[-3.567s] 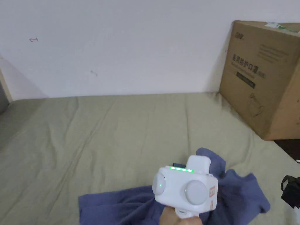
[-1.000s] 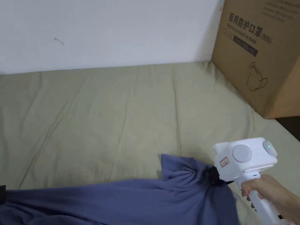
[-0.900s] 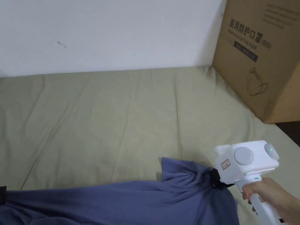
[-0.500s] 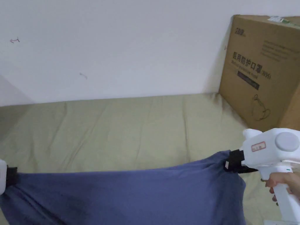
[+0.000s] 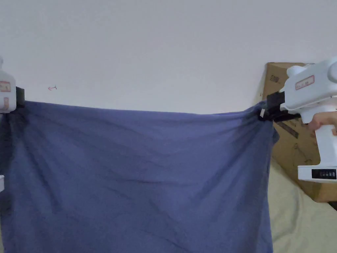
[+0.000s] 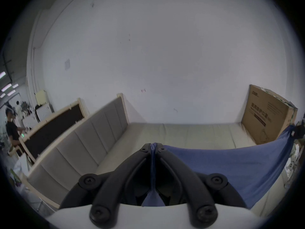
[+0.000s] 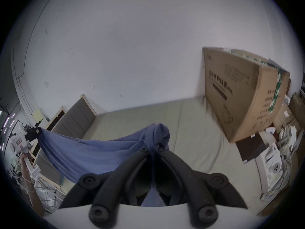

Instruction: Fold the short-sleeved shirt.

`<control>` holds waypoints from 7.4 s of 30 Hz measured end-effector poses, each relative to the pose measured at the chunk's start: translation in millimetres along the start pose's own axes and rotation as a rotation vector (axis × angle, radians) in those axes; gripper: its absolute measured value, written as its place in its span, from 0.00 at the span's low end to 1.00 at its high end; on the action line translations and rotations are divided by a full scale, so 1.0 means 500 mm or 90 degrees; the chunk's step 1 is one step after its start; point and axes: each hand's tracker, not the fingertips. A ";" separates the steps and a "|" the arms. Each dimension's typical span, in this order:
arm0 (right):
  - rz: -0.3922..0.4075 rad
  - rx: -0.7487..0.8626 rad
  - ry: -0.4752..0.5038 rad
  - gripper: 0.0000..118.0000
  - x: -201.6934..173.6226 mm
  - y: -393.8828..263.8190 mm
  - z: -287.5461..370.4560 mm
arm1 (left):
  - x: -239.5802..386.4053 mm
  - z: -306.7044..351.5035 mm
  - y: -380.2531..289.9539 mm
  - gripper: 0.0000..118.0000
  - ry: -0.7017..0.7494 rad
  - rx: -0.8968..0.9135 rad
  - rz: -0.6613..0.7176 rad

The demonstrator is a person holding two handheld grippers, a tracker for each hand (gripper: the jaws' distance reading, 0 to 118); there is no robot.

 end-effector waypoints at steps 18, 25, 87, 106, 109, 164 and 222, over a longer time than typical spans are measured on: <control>-0.046 0.145 0.002 0.02 -0.126 0.429 -0.070 | -0.036 -0.125 0.325 0.02 0.071 0.122 0.058; -0.013 0.123 -0.034 0.02 -0.196 0.294 -0.068 | 0.006 -0.180 0.252 0.02 0.093 0.131 0.004; -0.011 -0.264 -0.169 0.68 -0.017 -0.935 0.122 | -0.152 0.232 -0.878 0.81 -0.087 -0.344 -0.020; -0.039 -0.194 -0.103 0.01 -0.012 -0.767 -0.046 | -0.040 -0.065 -0.716 0.86 -0.161 -0.329 0.039; -0.036 -0.196 -0.095 0.01 0.029 -0.747 -0.134 | -0.011 -0.220 -0.671 0.85 -0.165 -0.349 0.051; -0.152 -0.350 -0.040 0.04 0.134 -0.498 -0.466 | 0.043 -0.385 -0.524 0.02 -0.171 -0.346 -0.038; -0.140 -0.159 -0.048 0.04 -0.030 -0.044 -0.407 | 0.109 -0.469 -0.287 0.02 -0.027 -0.224 -0.078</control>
